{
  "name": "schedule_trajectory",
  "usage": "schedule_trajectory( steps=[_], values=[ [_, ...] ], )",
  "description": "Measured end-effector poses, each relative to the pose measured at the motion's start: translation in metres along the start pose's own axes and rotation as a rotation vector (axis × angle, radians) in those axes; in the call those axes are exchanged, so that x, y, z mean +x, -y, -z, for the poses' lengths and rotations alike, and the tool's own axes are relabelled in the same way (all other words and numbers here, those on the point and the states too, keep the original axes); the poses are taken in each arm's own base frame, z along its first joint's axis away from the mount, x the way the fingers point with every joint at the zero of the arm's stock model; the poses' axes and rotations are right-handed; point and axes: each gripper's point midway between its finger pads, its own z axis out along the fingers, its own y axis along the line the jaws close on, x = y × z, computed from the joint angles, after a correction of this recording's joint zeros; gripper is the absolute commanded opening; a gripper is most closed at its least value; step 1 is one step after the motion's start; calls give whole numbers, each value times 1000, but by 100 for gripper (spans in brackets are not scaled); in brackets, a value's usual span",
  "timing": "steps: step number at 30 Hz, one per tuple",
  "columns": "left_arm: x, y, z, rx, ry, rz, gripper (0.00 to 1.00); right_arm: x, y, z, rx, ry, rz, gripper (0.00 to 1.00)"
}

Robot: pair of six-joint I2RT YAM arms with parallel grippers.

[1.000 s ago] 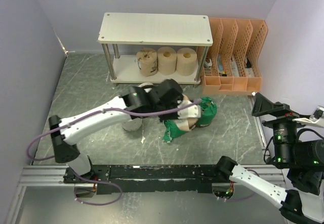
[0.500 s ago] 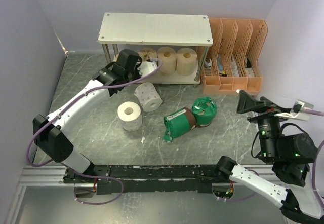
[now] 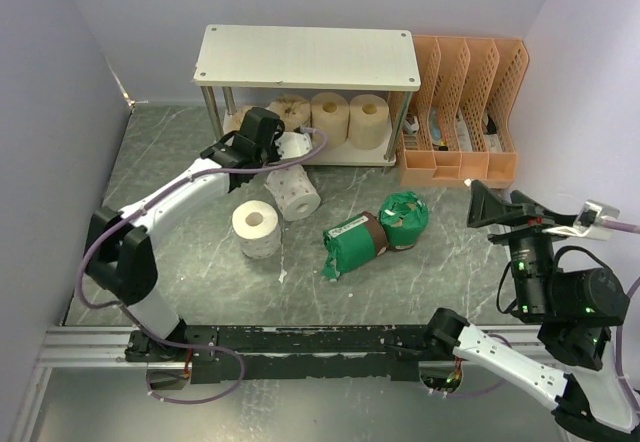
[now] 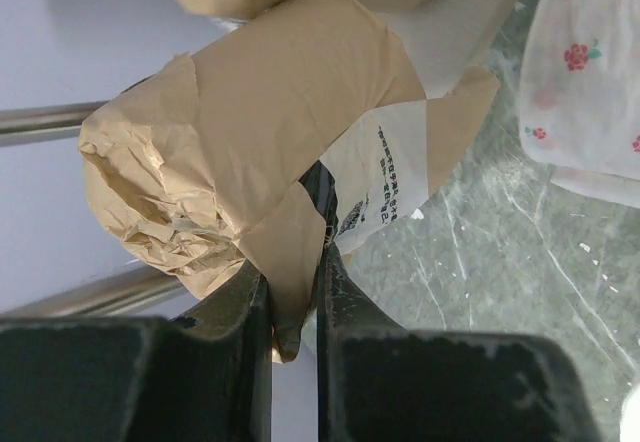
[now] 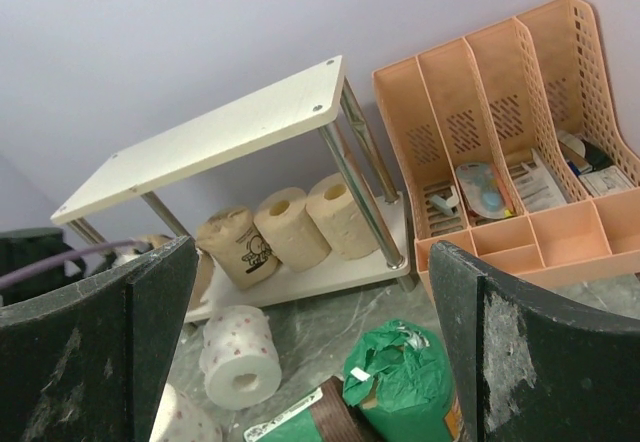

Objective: Place and organize the paper towels onto the shelf

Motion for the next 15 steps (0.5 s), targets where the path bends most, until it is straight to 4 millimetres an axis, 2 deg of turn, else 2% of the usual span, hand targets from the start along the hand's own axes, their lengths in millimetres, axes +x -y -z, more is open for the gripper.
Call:
schedule_trajectory(
  steps=[3, 6, 10, 15],
  values=[
    [7, 14, -20, 32, -35, -50, 7, -5, 5, 4, -2, 14, -21, 100],
    [14, 19, -35, 39, -68, -88, 7, -8, 9, 8, -3, 21, -31, 100],
    [20, 14, -47, 1, -103, -133, 7, -9, 13, 12, -11, 33, -47, 100],
    [21, 4, -57, -65, -129, -174, 7, 10, 12, 11, -17, 7, -9, 100]
  ],
)
